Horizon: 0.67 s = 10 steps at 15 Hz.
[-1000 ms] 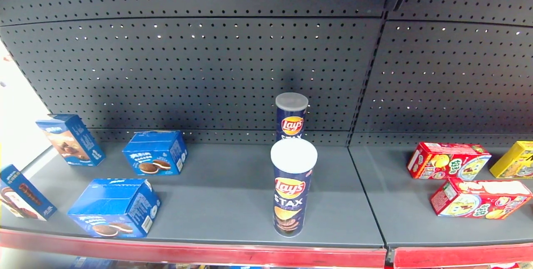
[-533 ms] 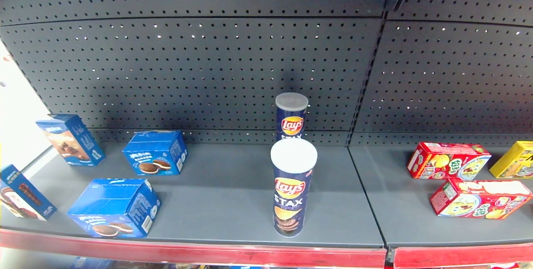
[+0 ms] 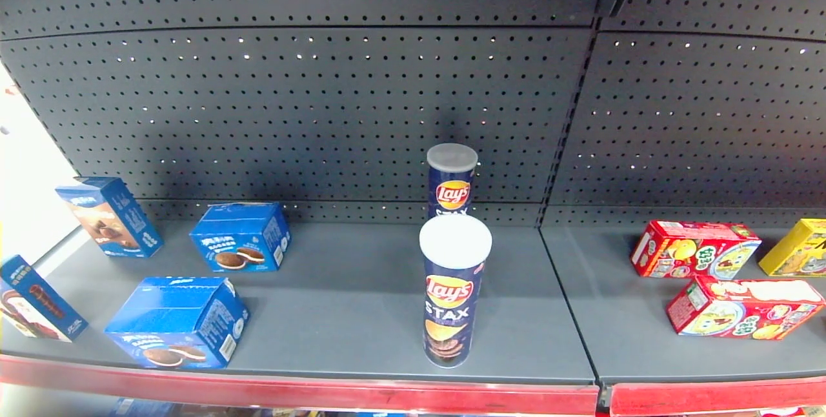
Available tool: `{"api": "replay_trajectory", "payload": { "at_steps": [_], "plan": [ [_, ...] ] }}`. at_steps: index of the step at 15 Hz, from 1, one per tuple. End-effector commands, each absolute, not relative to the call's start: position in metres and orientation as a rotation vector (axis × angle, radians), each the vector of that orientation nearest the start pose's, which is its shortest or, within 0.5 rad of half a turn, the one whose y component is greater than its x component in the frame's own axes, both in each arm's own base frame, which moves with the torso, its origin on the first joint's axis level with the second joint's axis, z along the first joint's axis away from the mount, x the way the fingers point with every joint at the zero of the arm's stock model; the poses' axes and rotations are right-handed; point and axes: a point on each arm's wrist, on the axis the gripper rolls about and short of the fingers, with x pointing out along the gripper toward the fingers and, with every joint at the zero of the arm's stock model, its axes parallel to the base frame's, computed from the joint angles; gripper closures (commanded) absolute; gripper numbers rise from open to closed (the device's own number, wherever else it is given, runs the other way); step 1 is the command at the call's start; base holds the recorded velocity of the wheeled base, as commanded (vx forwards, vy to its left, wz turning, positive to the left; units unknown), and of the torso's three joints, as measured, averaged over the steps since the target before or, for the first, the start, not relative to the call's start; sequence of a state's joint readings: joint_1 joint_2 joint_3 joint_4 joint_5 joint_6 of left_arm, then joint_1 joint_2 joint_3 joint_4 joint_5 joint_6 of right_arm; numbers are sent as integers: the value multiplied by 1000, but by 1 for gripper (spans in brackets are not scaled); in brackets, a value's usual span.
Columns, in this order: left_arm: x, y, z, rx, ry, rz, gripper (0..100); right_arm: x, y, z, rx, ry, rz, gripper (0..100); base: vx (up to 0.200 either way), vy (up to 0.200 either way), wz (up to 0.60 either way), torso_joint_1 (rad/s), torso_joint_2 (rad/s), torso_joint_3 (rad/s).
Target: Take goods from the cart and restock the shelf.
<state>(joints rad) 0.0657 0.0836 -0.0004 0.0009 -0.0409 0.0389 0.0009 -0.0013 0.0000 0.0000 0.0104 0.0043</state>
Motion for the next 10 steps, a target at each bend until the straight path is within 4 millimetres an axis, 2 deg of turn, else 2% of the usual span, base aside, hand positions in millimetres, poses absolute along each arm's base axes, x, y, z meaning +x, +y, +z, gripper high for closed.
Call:
{"api": "replay_trajectory", "payload": {
  "at_steps": [1, 2, 10],
  "plan": [
    [-17, -2, 77, 34, 77, 3, 0, -23, 0, 75, 5, 0, 12, 0, 0, 0, 0, 0, 0, 0],
    [-23, -1, 75, 37, -1, -43, 0, -23, 0, 75, 5, 0, 12, 0, 0, 0, 0, 0, 0, 0],
    [-22, -1, 76, 26, 6, -32, 0, -23, 0, 75, 3, 0, 12, 0, 0, 0, 0, 0, 0, 0]
  ]
}}
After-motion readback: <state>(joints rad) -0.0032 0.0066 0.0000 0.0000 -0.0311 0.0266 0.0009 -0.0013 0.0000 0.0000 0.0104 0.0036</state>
